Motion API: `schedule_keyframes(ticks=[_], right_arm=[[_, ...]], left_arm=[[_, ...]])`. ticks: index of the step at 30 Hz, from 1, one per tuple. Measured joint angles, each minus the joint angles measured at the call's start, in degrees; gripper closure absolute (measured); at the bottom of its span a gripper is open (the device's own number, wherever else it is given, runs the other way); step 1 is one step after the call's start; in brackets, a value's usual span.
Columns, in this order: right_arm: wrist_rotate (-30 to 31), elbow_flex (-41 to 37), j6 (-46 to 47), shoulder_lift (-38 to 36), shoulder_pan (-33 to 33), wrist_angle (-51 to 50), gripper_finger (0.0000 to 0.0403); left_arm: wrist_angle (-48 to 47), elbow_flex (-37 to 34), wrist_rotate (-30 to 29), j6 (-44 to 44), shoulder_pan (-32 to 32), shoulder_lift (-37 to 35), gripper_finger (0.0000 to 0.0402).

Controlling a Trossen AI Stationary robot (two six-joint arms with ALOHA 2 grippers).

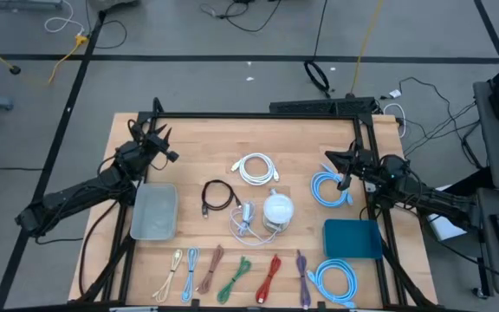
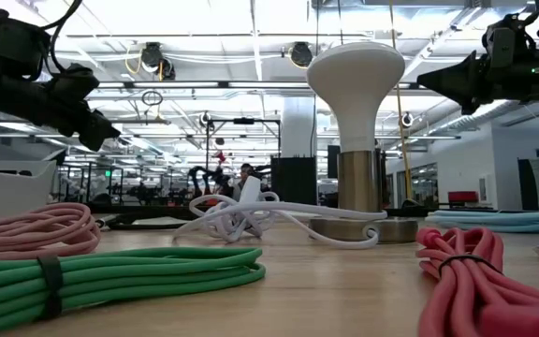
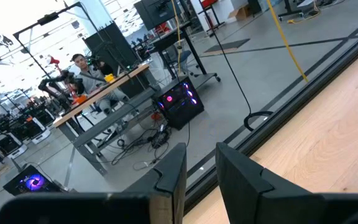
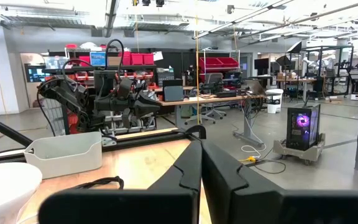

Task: Pick & Place USB Port

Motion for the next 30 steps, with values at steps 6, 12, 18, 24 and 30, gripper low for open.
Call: schedule_keyframes(ticks=[6, 12, 18, 24, 30], right_arm=[[0.01, 0.01, 0.01, 0.0, 0.01, 0.01, 0.0399], [0.02, 0.01, 0.02, -0.01, 0.02, 0.0, 0.0399], [0.0, -0.01, 0.02, -0.02, 0.0, -0.01, 0.0399], [0.02, 0.01, -0.2, 0.0, 0.01, 0.74, 0.0399], [0.01, -0.01, -0.55, -0.04, 0.02, 11.53, 0.0399]], left_arm=[[0.0, 0.0, 0.02, 0.0, -0.02, 0.01, 0.0311], [0.0, 0.0, 0.02, 0.0, 0.0, 0.01, 0.0311], [0.0, 0.0, 0.02, 0.0, -0.02, 0.0, 0.0311], [0.0, 0.01, 0.02, 0.0, -0.01, 0.0, 0.0311], [0.0, 0.01, 0.02, 0.0, -0.01, -0.01, 0.0311]])
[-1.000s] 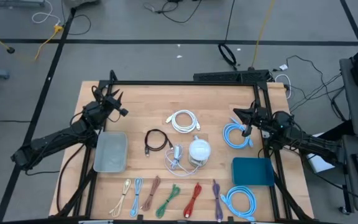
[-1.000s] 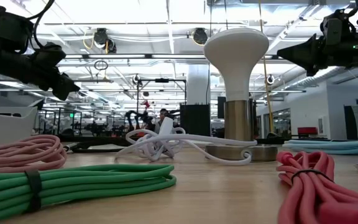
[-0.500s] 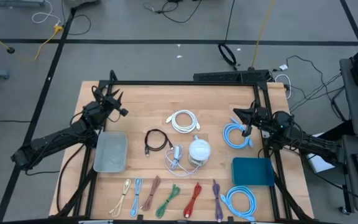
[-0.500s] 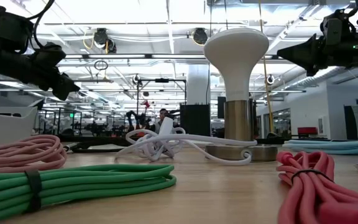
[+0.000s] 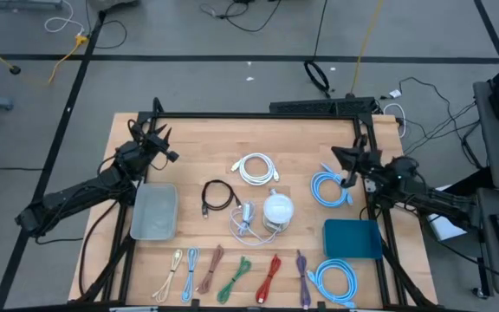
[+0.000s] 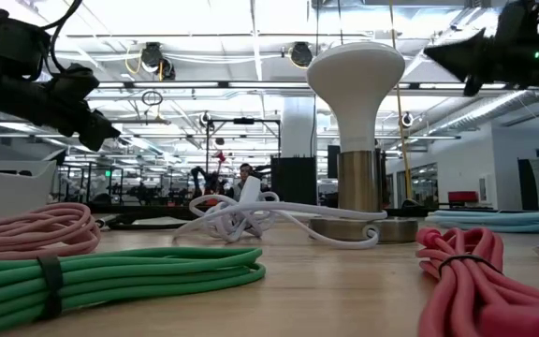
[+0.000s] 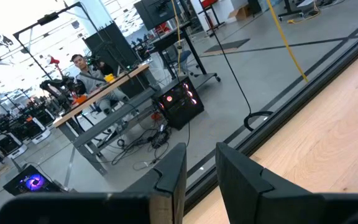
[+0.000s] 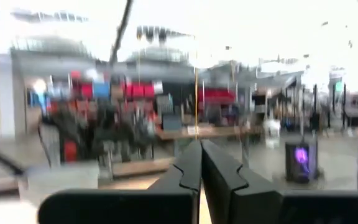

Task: Pick & Place USB Port
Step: Put the top light blue HDMI cable into the gray bin

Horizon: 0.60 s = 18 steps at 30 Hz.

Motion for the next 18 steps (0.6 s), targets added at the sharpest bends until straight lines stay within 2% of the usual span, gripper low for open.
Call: schedule_keyframes(ticks=[10, 13, 15, 18], right_arm=[[0.01, -0.04, 7.58, 0.06, 0.0, 10.58, 0.0399], [0.0, -0.04, 8.68, 0.06, -0.01, 11.67, 0.0399], [0.0, -0.04, 8.6, 0.06, 0.0, 11.4, 0.0399], [-0.01, -0.04, 8.54, 0.06, -0.01, 11.39, 0.0399]], left_arm=[[0.4, -0.01, 0.05, -0.01, 0.0, 0.02, 0.0311], [3.68, -0.03, 2.83, -1.41, -0.02, 0.01, 0.0311], [5.69, -0.03, 6.9, -7.5, -0.1, 0.01, 0.0311], [10.51, -0.03, 16.22, -22.53, -0.22, 0.02, 0.0311]])
